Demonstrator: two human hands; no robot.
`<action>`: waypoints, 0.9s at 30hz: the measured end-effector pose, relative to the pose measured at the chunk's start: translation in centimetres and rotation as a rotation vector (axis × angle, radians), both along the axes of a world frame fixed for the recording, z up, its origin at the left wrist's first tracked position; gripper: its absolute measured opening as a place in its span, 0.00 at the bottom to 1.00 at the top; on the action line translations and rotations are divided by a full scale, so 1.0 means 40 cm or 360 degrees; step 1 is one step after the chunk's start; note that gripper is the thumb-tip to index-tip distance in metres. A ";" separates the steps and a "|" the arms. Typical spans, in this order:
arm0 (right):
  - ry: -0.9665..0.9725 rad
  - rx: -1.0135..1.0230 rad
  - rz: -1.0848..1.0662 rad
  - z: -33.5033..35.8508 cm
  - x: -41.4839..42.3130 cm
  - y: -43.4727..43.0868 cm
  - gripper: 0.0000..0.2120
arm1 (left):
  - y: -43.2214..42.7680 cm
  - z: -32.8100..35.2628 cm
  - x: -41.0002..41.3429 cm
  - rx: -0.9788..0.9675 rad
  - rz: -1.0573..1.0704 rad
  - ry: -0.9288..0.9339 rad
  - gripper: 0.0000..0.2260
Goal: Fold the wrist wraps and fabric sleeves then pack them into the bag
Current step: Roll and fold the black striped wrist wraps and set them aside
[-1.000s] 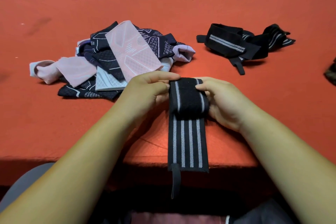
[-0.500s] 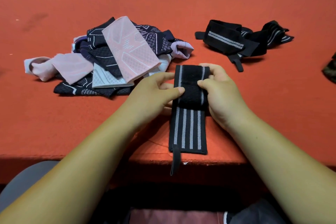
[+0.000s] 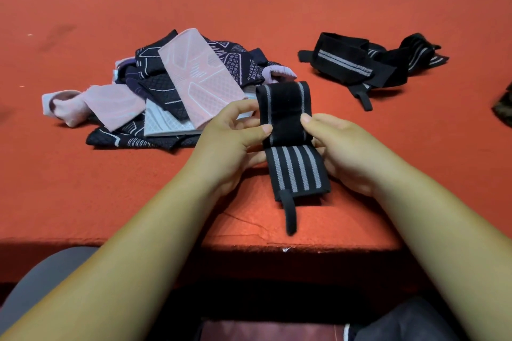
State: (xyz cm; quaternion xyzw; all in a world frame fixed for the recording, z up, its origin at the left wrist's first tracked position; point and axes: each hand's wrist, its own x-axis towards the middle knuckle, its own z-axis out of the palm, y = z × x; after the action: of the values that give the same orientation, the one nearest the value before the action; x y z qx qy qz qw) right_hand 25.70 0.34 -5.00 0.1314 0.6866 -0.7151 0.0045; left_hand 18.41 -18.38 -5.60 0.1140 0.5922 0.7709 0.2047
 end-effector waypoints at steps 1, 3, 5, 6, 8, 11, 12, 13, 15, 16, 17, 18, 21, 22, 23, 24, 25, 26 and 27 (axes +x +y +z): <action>0.0024 -0.0070 -0.0038 0.002 0.000 0.004 0.14 | 0.005 0.000 0.004 0.0000 0.0016 0.0007 0.17; 0.0039 -0.0215 -0.0128 0.008 0.000 0.008 0.13 | 0.014 -0.004 0.007 -0.0005 0.0046 0.0041 0.14; 0.0020 -0.0399 -0.0210 0.015 0.002 0.013 0.14 | 0.024 -0.013 0.009 -0.0045 0.0045 0.0077 0.11; 0.0012 -0.0480 -0.0236 0.017 0.002 0.016 0.15 | 0.028 -0.018 0.009 -0.0074 0.0033 0.0091 0.11; 0.0010 -0.0548 -0.0256 0.018 0.004 0.026 0.19 | 0.040 -0.023 0.012 -0.0129 0.0021 0.0096 0.11; 0.0013 -0.0518 -0.0277 0.023 0.009 0.046 0.17 | 0.073 -0.013 0.029 -0.0159 0.0031 0.0074 0.10; 0.0014 -0.0482 -0.0284 0.025 0.010 0.055 0.13 | 0.088 -0.011 0.033 -0.0158 0.0036 0.0057 0.10; 0.0024 -0.0455 -0.0291 0.029 0.013 0.066 0.09 | 0.104 -0.005 0.038 -0.0153 0.0044 0.0036 0.10; 0.0042 -0.0336 -0.0318 0.032 0.018 0.098 0.12 | 0.139 0.009 0.048 -0.0113 0.0092 -0.0046 0.10; 0.0057 -0.0253 -0.0349 0.033 0.022 0.112 0.18 | 0.158 0.015 0.053 -0.0083 0.0107 -0.0098 0.11; 0.0072 -0.0164 -0.0403 0.035 0.029 0.127 0.24 | 0.179 0.023 0.060 -0.0057 0.0101 -0.0143 0.11; 0.0073 -0.0073 -0.0496 0.040 0.036 0.140 0.28 | 0.202 0.031 0.069 -0.0039 0.0085 -0.0172 0.12; 0.0109 0.0104 -0.0690 0.040 0.053 0.197 0.31 | 0.277 0.044 0.088 -0.0099 0.0005 -0.0126 0.13; 0.0119 0.0132 -0.0724 0.041 0.057 0.219 0.30 | 0.307 0.044 0.089 -0.0144 -0.0026 -0.0088 0.15; 0.0126 0.0175 -0.0759 0.043 0.063 0.241 0.30 | 0.338 0.044 0.090 -0.0181 -0.0060 -0.0055 0.17; 0.0120 0.0242 -0.0801 0.045 0.069 0.263 0.30 | 0.370 0.044 0.090 -0.0221 -0.0079 -0.0022 0.18; 0.0114 0.0312 -0.0846 0.048 0.075 0.286 0.30 | 0.404 0.043 0.087 -0.0266 -0.0082 0.0009 0.20; 0.0104 0.0365 -0.0886 0.052 0.083 0.308 0.30 | 0.440 0.043 0.086 -0.0316 -0.0077 0.0047 0.20; 0.0090 0.0410 -0.0924 0.055 0.091 0.332 0.29 | 0.477 0.042 0.084 -0.0367 -0.0074 0.0088 0.21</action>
State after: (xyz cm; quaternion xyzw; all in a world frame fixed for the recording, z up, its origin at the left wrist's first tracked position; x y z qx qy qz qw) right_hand 29.36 13.62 -2.79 0.3015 0.7051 -0.5970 -0.2356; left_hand 21.76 0.70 -3.90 0.1245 0.6795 0.6894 0.2178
